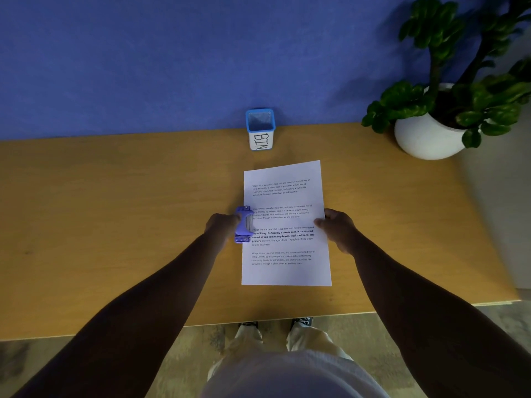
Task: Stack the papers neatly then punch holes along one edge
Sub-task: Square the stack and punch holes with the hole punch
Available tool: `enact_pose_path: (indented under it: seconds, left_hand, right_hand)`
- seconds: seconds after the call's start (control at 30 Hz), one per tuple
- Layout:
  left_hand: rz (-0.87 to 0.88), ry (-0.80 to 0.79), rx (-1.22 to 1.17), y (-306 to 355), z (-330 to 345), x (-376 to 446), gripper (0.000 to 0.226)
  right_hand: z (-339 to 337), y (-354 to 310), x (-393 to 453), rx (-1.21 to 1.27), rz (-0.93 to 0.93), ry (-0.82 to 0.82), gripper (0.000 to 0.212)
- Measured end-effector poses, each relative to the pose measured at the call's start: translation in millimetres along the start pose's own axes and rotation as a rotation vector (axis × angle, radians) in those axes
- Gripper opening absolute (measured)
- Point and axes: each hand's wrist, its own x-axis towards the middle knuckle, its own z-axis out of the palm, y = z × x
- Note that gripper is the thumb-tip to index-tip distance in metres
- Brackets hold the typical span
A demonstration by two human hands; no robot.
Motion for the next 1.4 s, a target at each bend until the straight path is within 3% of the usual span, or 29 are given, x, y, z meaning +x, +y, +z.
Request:
enact_pose_path:
  seconds: [0.1, 0.23, 0.8, 1.0, 1.13, 1.4]
  left_hand:
    - [0.028, 0.006, 0.046, -2, 3, 8, 0.041]
    - [0.022, -0.009, 0.082, -3, 7, 10, 0.046]
    - [-0.042, -0.064, 0.046, -6, 13, 12, 0.042]
    - [-0.061, -0.066, -0.035, -6, 11, 12, 0.046]
    - [-0.072, -0.066, -0.077, -7, 8, 14, 0.036]
    - [-0.058, -0.077, -0.077, -12, 5, 16, 0.015]
  right_hand:
    - [-2, 0, 3, -0.009, 0.005, -0.003, 0.026]
    - [-3, 3, 7, -0.022, 0.024, -0.008, 0.029]
    - [1, 7, 20, -0.183, 0.020, -0.036, 0.033]
    - [4, 13, 23, -0.144, 0.043, 0.166, 0.039]
    - [5, 20, 23, -0.240, 0.037, 0.335, 0.047]
    - [16, 25, 22, -0.344, -0.017, 0.367, 0.029]
